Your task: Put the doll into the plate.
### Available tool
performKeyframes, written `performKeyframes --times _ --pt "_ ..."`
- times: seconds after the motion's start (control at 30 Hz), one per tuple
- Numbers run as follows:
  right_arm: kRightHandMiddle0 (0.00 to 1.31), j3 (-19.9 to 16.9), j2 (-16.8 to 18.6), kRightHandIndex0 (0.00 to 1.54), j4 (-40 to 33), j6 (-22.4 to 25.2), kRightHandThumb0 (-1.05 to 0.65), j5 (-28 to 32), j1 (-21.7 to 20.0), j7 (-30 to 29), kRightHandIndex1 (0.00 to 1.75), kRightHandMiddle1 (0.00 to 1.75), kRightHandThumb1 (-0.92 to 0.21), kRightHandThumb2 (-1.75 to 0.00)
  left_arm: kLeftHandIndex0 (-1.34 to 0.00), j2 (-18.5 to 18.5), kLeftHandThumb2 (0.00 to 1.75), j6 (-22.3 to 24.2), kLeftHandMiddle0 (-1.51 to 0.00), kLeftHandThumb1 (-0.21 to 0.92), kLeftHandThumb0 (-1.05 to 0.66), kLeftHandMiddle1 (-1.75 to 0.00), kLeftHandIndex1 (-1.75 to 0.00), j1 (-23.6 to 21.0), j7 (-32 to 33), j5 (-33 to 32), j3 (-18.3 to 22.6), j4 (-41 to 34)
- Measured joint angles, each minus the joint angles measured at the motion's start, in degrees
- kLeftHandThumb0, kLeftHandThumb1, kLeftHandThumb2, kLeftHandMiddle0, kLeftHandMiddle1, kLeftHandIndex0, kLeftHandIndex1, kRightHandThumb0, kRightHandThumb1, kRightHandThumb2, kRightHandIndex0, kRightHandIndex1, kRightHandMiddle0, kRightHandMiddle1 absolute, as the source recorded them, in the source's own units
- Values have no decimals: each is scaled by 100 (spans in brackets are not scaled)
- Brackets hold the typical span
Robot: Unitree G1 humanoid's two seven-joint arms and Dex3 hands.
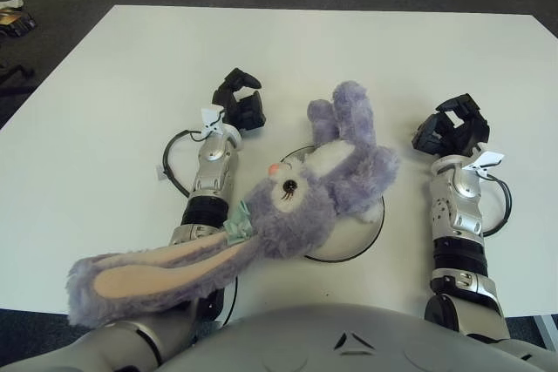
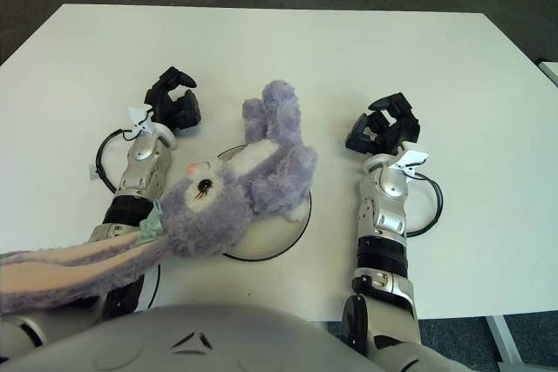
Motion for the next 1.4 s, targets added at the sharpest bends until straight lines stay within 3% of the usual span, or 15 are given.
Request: performKeyframes --times 0.43,1.4 --pt "77 28 8 89 -303 373 -1 322 134 335 175 159 8 -172 -62 -127 134 -83 -122 30 -47 -175 -175 7 180 4 2 -20" --pt "78 287 0 89 -527 642 -1 326 205 703 175 160 9 -173 -61 -171 133 -157 -122 30 -47 -175 -175 62 598 129 8 -82"
